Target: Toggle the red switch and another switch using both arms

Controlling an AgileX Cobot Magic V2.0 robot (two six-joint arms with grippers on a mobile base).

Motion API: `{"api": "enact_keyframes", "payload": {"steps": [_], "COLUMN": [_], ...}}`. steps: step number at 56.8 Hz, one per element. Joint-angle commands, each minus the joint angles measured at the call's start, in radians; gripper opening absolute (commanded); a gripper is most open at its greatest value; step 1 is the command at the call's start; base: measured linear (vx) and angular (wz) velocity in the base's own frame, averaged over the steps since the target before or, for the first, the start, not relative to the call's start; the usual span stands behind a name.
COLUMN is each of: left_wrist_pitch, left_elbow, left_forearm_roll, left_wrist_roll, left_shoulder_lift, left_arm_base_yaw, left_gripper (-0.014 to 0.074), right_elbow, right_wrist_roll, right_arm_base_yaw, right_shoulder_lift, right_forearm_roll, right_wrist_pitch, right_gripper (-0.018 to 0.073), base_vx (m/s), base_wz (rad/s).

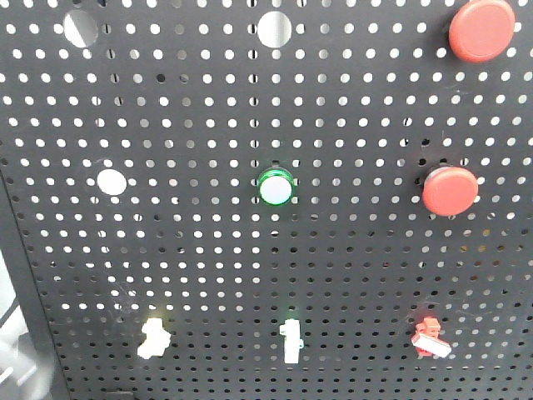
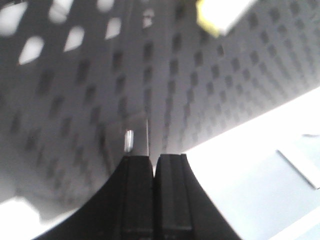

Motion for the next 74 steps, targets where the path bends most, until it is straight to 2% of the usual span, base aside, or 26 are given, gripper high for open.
{"api": "enact_keyframes", "payload": {"steps": [1,6,8,15,17,24,27,33,40,46,66,74], "left_wrist_pitch": [-0.056,-0.006,0.023,0.111,0.132,0.183,0.21,0.265,0.268,0.261,0.258,0.258], "left_elbow": [0.013,0.035,0.041,0.045,0.045,0.045,0.045,0.045,0.045,0.045,0.045,0.045], "left_forearm_roll": [-0.008,-0.008,-0.008,-0.008,-0.003,0.017,0.043,0.096,0.129,0.13,0.131,0.131], "left_wrist_roll": [-0.013,-0.012,-0.012,-0.012,-0.012,-0.008,-0.008,-0.009,-0.009,-0.01,-0.01,-0.01], "left_shoulder_lift": [-0.113,-0.198,-0.24,-0.364,-0.402,-0.502,-0.533,-0.571,-0.577,-0.577,-0.577,-0.577], "left_arm_base_yaw": [0.002,0.002,0.002,0.002,0.002,0.002,0.002,0.002,0.002,0.002,0.002,0.002], "left_gripper": [0.0003,0.0003,0.0003,0.0003,0.0003,0.0003,0.0003,0.0003,0.0003,0.0003,0.0003,0.0003], "right_elbow": [-0.036,-0.036,-0.036,-0.036,-0.036,-0.036,-0.036,-0.036,-0.036,-0.036,-0.036,-0.036], "right_wrist_roll": [-0.13,-0.292,-0.364,-0.711,-0.829,-1.206,-1.311,-1.445,-1.497,-1.51,-1.478,-1.432], "right_arm_base_yaw": [0.0,0.0,0.0,0.012,0.023,0.073,0.111,0.197,0.302,0.339,0.338,0.34], "right_shoulder_lift": [0.018,0.038,0.051,0.123,0.153,0.264,0.307,0.379,0.443,0.45,0.492,0.551], "right_forearm_roll": [0.125,0.264,0.348,0.644,0.769,1.04,1.119,1.218,1.304,1.322,1.327,1.307], "right_wrist_pitch": [-0.071,-0.063,-0.052,0.032,0.065,0.136,0.141,0.119,-0.002,-0.089,-0.127,-0.041], "right_gripper": [-0.0006,-0.0006,-0.0006,-0.0006,-0.0006,-0.0006,-0.0006,-0.0006,-0.0006,-0.0006,-0.0006,-0.0006], "base_vx": [0.0,0.0,0.0,0.0,0.0,0.0,0.0,0.0,0.0,0.0,0.0,0.0], "base_wz": [0.0,0.0,0.0,0.0,0.0,0.0,0.0,0.0,0.0,0.0,0.0,0.0]}}
